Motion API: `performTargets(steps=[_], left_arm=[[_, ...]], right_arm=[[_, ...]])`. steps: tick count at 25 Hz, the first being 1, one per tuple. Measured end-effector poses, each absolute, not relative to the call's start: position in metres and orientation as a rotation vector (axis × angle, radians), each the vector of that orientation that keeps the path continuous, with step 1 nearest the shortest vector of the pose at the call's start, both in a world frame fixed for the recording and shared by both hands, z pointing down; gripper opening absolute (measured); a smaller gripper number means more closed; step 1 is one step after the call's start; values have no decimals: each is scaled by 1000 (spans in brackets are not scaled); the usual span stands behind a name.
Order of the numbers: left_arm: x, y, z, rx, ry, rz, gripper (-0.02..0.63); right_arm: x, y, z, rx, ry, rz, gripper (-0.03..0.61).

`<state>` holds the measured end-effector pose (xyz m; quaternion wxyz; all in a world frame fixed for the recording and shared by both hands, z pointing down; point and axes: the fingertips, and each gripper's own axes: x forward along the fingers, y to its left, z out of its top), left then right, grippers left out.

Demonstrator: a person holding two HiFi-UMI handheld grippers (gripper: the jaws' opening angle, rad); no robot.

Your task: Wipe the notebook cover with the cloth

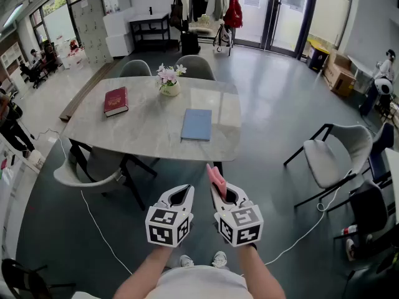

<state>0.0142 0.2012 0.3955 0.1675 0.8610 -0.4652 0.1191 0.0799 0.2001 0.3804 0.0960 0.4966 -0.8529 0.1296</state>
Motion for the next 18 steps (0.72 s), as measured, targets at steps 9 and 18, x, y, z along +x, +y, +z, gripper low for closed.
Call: performTargets(steps=[9,18], left_arm=[[2,191,397,2476,-1279,345,6],[-28,179,396,2499,-1246,343,6]], right_arm=[[68,193,387,1512,-2509,410,15],[34,184,388,1520,-2495,414,15]])
